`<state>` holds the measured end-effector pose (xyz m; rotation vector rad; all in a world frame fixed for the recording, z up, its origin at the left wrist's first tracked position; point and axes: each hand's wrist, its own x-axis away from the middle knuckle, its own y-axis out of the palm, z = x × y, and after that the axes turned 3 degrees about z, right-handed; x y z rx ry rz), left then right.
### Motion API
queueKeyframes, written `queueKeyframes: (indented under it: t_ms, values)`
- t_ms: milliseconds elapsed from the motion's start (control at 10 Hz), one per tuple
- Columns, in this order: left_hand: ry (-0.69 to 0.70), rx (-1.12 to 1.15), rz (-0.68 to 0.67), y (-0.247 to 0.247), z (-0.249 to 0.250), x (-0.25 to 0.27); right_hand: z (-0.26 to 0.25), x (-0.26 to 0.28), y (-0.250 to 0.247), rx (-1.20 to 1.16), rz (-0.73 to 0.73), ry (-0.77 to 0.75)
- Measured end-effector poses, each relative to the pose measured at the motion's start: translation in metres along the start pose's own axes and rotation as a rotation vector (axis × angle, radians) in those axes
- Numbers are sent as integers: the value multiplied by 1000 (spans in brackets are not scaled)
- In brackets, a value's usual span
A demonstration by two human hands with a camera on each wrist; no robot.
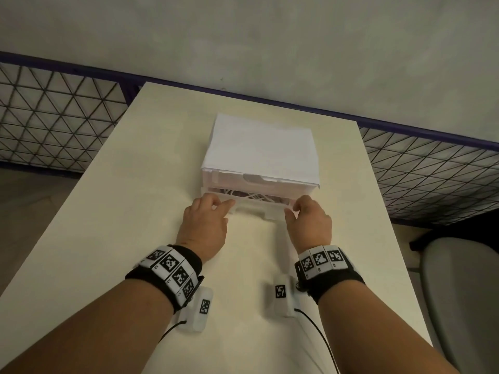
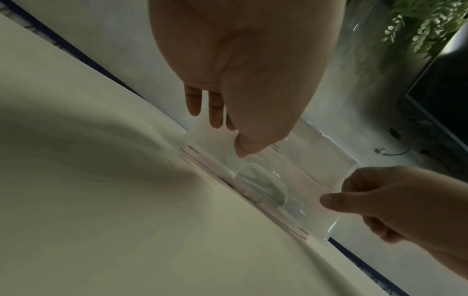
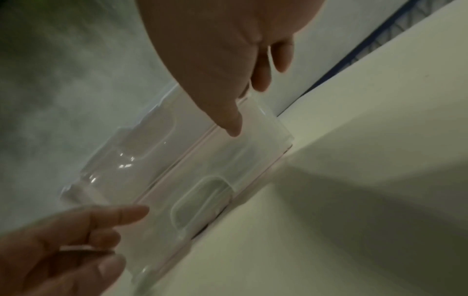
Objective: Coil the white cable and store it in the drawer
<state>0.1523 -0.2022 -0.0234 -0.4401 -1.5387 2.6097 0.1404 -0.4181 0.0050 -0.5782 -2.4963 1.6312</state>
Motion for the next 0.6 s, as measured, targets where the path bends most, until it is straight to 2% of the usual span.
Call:
queueKeyframes:
  t_ms: [100, 400, 600]
  values:
    - [-44, -21, -86, 1, -2, -4, 1, -7, -3, -133, -106, 159]
    - [-68, -82, -251, -4, -2, -6, 2, -8, -2, -198, -131, 168]
    - [-101, -18, -265, -36, -7, 6, 11, 5, -22, -240, -138, 174]
